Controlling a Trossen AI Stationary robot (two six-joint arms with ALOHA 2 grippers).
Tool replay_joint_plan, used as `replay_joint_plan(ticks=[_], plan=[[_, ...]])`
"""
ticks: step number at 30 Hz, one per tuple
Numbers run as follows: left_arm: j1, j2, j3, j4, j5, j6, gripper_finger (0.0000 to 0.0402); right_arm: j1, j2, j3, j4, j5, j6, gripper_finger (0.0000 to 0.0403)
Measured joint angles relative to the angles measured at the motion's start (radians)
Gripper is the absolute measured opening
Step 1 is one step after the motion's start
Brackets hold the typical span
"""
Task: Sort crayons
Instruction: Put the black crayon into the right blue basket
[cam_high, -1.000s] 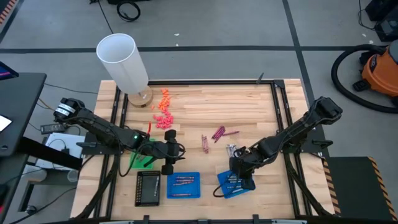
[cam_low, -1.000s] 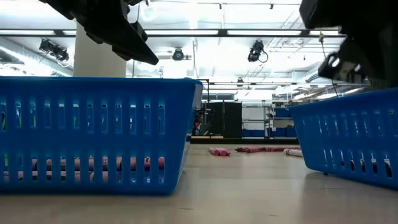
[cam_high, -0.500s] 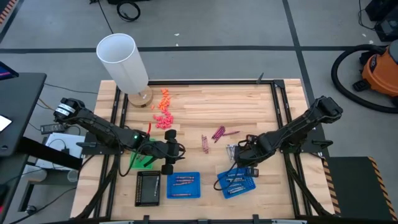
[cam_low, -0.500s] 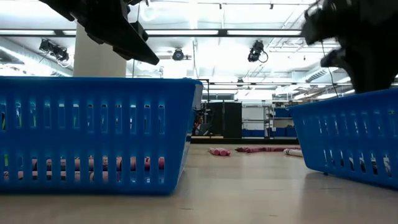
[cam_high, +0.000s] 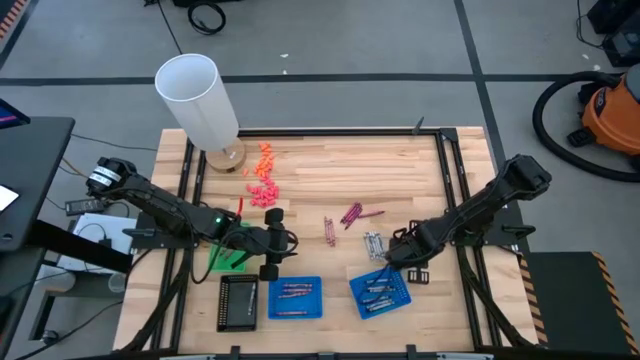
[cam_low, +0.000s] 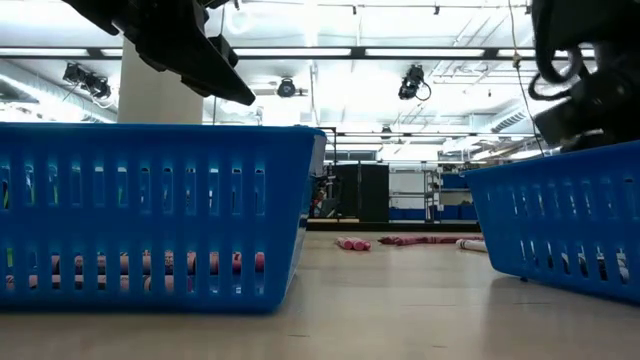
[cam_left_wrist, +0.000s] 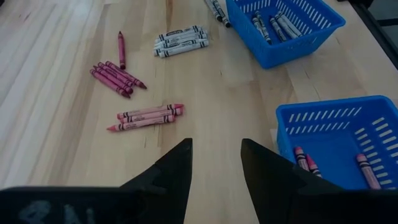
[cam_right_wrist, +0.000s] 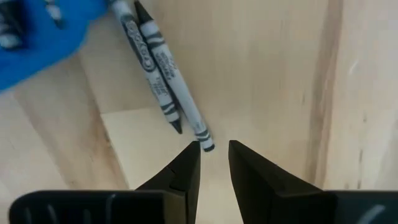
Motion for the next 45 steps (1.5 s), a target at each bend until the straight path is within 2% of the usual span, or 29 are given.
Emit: replay_joint_plan(ticks=[10,19,28,37,40,45], plan=[[0.002,0.0,0.0,0.0,0.0,0.002,0.0149,0.008,0.0,-0.065,0.072,-0.009,0.019,0.0093],[0.002,0.0,0.0,-0.001,0.0,0.009,0.0149,0.034,-0.003,-0.098,0.181,0.034,0.034,0.0093],[0.002,0.0,0.0,-0.001,0.0,0.014,0.0149,0.036,-0.003,-0.119,0.191,0.066,0.058,0.0086],[0.002,0.0,0.0,-0.001,0.0,0.014,0.0149,0.035,-0.003,-0.12,0.186,0.079,0.05,0.0027],[0.002,0.0,0.0,-0.001,0.0,0.013,0.0149,0.034,0.001,-0.104,0.155,0.083,0.049,0.0025],[0.002,0.0,0.0,-0.001,0.0,0.013,0.0149,0.031,0.007,-0.022,-0.007,0.159,0.04,0.0037]])
